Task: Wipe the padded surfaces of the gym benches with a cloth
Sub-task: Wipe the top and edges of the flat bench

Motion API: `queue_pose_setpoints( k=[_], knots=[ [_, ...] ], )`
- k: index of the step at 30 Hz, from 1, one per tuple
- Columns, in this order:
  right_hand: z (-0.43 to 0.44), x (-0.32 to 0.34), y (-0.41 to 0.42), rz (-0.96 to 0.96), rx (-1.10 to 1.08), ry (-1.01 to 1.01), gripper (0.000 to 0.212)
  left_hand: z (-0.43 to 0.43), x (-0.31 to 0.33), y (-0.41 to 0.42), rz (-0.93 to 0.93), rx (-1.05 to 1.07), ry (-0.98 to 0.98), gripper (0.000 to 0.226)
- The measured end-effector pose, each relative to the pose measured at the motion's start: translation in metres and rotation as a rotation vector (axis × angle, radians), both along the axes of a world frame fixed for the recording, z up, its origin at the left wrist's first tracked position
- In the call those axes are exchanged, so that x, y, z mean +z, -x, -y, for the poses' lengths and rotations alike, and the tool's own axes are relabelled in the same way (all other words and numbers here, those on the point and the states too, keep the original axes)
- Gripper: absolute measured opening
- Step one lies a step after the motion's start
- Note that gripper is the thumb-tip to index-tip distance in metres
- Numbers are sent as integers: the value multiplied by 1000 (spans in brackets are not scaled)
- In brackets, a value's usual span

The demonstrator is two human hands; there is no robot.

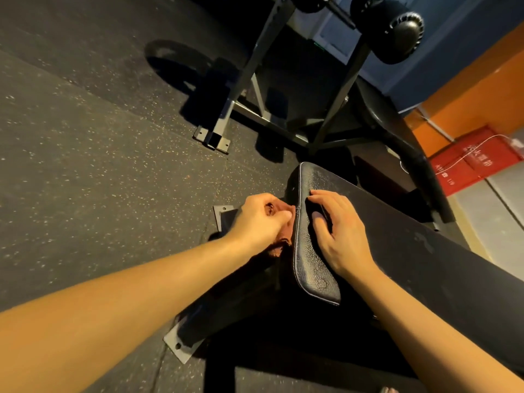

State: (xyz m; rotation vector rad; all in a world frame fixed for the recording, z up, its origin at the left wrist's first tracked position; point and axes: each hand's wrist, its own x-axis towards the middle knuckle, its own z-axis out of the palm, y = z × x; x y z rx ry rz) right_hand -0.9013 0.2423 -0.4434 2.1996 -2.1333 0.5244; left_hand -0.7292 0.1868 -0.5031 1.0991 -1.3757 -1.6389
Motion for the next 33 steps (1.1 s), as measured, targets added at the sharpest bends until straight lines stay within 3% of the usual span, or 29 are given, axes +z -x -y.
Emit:
queue_pose_setpoints(
  k=[7,13,21,25,33],
  knots=[
    [0,1,-1,-3,-15,-3,31,-54,-14,-35,109,-171,100,12],
    [-2,1,-1,-29,-21,-8,29,-11,-10,2,68,-27,-11,8],
    [1,-4,5,-55,-5,13,31,-62,-6,-34,63,-79,219,17],
    [3,-5,5,-55,0,23,32,-31,-1,-11,24,-9,123,14],
    [2,-5,4,-61,-10,27,29,-50,-8,-24,105,-68,221,17]
  ],
)
